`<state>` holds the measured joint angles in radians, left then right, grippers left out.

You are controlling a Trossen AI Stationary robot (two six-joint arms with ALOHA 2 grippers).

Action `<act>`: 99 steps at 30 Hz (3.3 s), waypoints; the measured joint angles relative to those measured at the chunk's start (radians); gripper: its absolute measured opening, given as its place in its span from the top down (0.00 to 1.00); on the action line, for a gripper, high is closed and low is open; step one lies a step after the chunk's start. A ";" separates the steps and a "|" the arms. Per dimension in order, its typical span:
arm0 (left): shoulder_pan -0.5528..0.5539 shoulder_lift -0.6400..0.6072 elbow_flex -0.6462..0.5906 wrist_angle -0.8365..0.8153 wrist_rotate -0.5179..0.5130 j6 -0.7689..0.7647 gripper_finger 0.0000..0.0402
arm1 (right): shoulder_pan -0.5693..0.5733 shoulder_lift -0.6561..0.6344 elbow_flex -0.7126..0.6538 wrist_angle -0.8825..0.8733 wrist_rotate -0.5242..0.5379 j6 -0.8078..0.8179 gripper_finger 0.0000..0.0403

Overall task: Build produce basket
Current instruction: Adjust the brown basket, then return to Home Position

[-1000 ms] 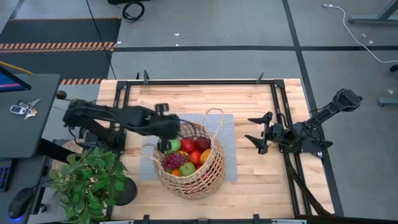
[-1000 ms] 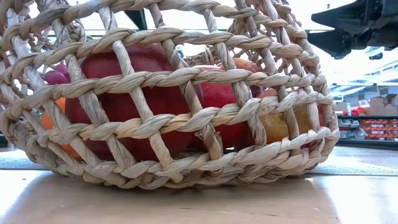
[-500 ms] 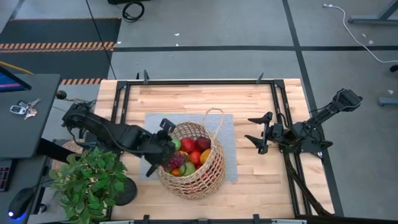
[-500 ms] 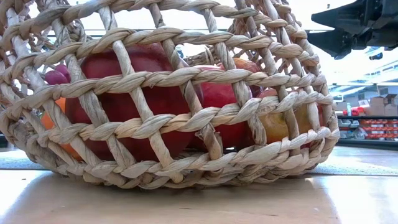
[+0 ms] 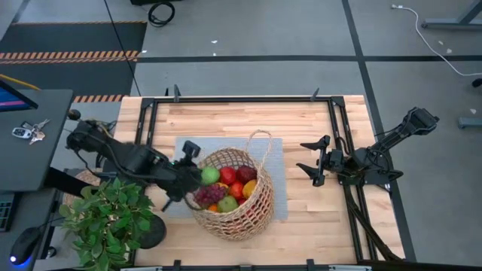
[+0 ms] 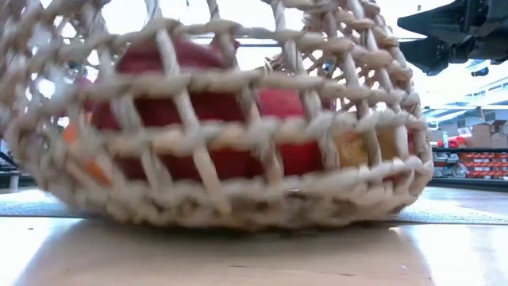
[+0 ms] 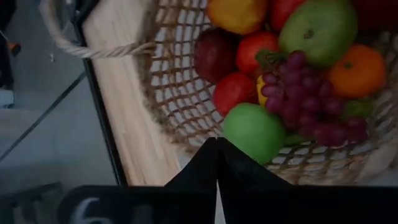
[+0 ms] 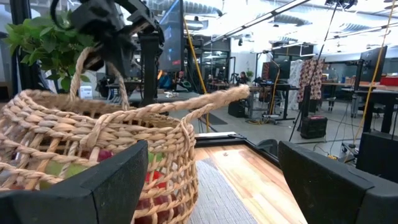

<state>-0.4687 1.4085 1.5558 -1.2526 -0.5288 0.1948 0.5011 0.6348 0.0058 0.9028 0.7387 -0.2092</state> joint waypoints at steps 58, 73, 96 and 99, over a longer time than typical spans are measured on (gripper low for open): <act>0.563 -0.011 -0.071 0.223 -0.032 0.576 0.78 | 0.000 0.000 0.000 0.000 0.000 0.000 0.10; 0.620 -0.106 -0.164 0.672 0.042 0.390 0.94 | 0.000 0.000 0.000 0.000 0.000 0.000 0.10; 0.773 -0.783 -0.665 1.029 0.456 0.104 0.98 | 0.000 0.000 0.000 0.000 0.000 0.000 0.10; 0.773 -0.857 -0.703 1.035 0.458 0.088 0.98 | 0.000 0.000 0.000 0.000 0.000 0.000 0.10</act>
<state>0.3043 0.5511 0.8528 -0.2175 -0.0711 0.2829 0.5011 0.6346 0.0059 0.9028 0.7387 -0.2092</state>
